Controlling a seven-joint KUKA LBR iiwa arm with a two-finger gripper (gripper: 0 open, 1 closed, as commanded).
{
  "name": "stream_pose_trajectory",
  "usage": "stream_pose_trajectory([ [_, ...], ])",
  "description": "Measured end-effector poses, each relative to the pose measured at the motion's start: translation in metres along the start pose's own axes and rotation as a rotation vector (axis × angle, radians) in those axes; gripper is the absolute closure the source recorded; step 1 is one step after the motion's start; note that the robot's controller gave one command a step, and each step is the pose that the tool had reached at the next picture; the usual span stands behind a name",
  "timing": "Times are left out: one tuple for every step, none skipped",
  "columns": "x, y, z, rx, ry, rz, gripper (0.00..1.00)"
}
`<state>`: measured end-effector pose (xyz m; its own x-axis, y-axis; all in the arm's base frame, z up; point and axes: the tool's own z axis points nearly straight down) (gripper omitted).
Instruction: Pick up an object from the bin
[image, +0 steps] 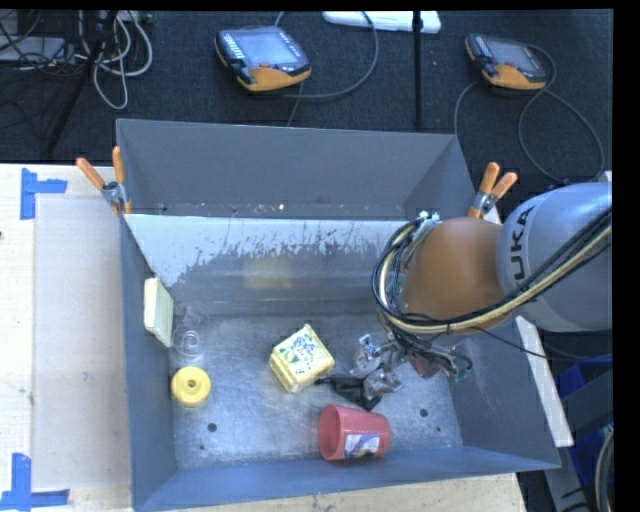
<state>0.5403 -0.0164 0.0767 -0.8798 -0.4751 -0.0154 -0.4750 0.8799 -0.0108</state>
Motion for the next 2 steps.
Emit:
stream_pose_trajectory([
  [0.0,0.0,0.0,0.0,0.0,-0.001,1.0],
  [0.009,-0.006,-0.181,-0.013,0.017,-0.046,1.0],
])
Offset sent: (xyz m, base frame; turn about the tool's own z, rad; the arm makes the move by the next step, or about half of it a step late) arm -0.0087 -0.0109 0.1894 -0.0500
